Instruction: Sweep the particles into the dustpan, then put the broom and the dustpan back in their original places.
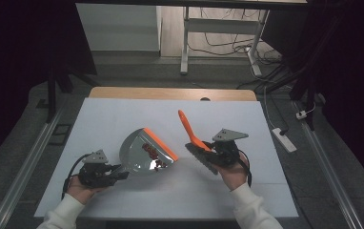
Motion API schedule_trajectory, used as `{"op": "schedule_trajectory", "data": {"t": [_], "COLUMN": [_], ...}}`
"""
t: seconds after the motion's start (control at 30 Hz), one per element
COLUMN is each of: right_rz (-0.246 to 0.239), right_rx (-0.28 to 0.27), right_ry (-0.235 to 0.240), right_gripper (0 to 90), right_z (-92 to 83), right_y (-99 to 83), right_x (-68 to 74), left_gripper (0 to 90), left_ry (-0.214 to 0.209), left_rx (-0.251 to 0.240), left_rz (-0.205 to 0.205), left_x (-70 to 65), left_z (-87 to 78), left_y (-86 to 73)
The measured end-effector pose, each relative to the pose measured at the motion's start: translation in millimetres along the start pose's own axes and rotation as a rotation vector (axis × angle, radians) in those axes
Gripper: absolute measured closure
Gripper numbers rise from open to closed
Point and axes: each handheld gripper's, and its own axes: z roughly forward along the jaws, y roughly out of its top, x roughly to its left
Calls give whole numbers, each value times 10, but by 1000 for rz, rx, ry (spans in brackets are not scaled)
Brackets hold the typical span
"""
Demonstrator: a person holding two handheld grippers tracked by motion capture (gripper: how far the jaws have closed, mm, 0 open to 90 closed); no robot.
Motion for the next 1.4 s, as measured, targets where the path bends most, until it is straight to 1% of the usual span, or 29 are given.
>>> {"op": "schedule_trajectory", "data": {"t": [0.17, 0.23, 0.3, 0.4, 0.47, 0.6, 0.7, 0.87, 0.93, 1.0, 1.07, 1.17, 1.4], "right_rz": [-11, -24, -31, -36, -33, -37, -24, -31, -28, -33, -29, -41, -40], "right_rx": [0, -5, -8, -20, -28, -37, -45, -32, -29, -24, -18, -10, 1], "right_ry": [-4, -1, 5, 4, 4, -2, -14, -5, -4, 2, 10, 24, 34], "right_gripper": [697, 697, 697, 697, 697, 697, 697, 697, 697, 697, 697, 697, 697], "right_z": [-50, -73, -102, -158, -196, -258, -285, -309, -311, -315, -324, -339, -383], "right_y": [-16, -19, -21, -22, -24, -39, -61, -102, -117, -132, -143, -164, -227], "right_x": [-7, -15, -26, -55, -74, -114, -129, -141, -144, -151, -146, -146, -162], "left_gripper": [616, 616, 616, 615, 616, 615, 615, 615, 614, 614, 614, 614, 616], "left_ry": [6, 11, 27, 26, 31, 36, 43, 46, 55, 57, 64, 76, 103], "left_rx": [-16, -19, -33, -58, -66, -62, -66, -68, -69, -75, -82, -90, -97], "left_rz": [-33, -37, -38, -52, -56, -65, -70, -74, -78, -87, -87, -97, -133], "left_x": [-11, -16, -32, -39, -43, -41, -43, -42, -43, -47, -50, -61, -92], "left_z": [-14, -20, -33, -61, -73, -72, -75, -81, -84, -92, -102, -106, -102], "left_y": [-19, -25, -29, -31, -34, -44, -46, -56, -63, -67, -74, -87, -126]}}
